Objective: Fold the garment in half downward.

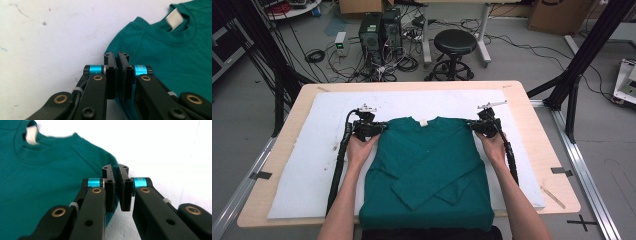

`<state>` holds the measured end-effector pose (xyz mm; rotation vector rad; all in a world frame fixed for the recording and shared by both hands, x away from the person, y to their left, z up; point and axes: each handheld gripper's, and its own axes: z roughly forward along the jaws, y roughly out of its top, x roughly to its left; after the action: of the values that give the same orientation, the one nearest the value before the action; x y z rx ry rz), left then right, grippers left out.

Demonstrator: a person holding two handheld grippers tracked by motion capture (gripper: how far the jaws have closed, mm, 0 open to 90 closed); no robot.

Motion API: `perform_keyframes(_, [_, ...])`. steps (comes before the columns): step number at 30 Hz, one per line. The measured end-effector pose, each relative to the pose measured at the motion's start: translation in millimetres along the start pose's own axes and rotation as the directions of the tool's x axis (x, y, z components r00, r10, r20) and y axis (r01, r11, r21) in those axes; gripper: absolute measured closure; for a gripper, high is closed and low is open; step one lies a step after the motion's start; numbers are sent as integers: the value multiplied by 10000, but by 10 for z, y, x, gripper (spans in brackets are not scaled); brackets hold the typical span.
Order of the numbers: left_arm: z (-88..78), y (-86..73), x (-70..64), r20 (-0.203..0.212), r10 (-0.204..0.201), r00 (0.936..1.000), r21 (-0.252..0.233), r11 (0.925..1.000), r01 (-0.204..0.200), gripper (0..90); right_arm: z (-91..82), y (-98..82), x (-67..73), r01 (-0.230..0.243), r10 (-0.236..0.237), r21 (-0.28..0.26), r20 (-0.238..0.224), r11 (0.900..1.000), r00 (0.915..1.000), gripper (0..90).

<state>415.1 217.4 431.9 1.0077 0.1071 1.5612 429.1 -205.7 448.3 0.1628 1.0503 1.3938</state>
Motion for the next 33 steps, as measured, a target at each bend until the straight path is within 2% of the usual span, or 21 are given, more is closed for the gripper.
perform_keyframes(3, [-40,75,-32,-151,148,9998,-101,9998,-150,858,-38,67,20,130,-130,-30,50,9999,9999,865])
perform_keyframes(5, [-81,161,-49,-214,163,9996,-290,9994,-169,858,-99,174,56,274,-271,-148,177,9995,9995,865])
perform_keyframes(7, [-114,255,-47,-274,155,9995,-397,9991,-166,858,-121,210,58,283,-279,-237,205,9993,9994,865])
perform_keyframes(9, [-173,387,-38,-321,74,9995,-645,9979,-95,858,-201,323,60,264,-253,-392,269,9989,9993,865])
perform_keyframes(11, [-195,424,-38,-328,70,9994,-773,9970,-96,858,-229,354,59,292,-278,-511,290,9983,9992,865])
perform_keyframes(12, [-233,498,-32,-420,86,9991,-929,9956,-124,858,-283,419,42,252,-235,-646,275,9976,9993,865])
perform_keyframes(16, [-283,613,-17,-499,133,9987,-1066,9941,-186,858,-383,542,7,199,-184,-1047,151,9943,9997,865])
perform_keyframes(18, [-344,705,-9,-441,134,9989,-1377,9903,-194,858,-427,597,-6,136,-114,-1151,200,9933,9997,865])
perform_keyframes(20, [-378,758,-13,-505,192,9985,-1445,9891,-264,858,-471,646,-23,117,-97,-1266,161,9919,9998,865])
perform_keyframes(23, [-408,805,-27,-545,225,9983,-1576,9870,-308,858,-536,698,-23,111,-105,-1569,48,9876,9999,865])
perform_keyframes(24, [-441,823,-36,-552,284,9981,-1818,9826,-380,858,-554,708,-16,100,-91,-1630,62,9866,9999,865])
perform_keyframes(30, [-468,836,-34,-521,352,9980,-1911,9806,-445,858,-598,722,-39,20,-44,-1860,-127,9825,9999,865])
perform_keyframes(33, [-502,855,-37,-465,437,9980,-2196,9741,-529,858,-610,725,-45,28,-65,-2015,-178,9795,9998,865])
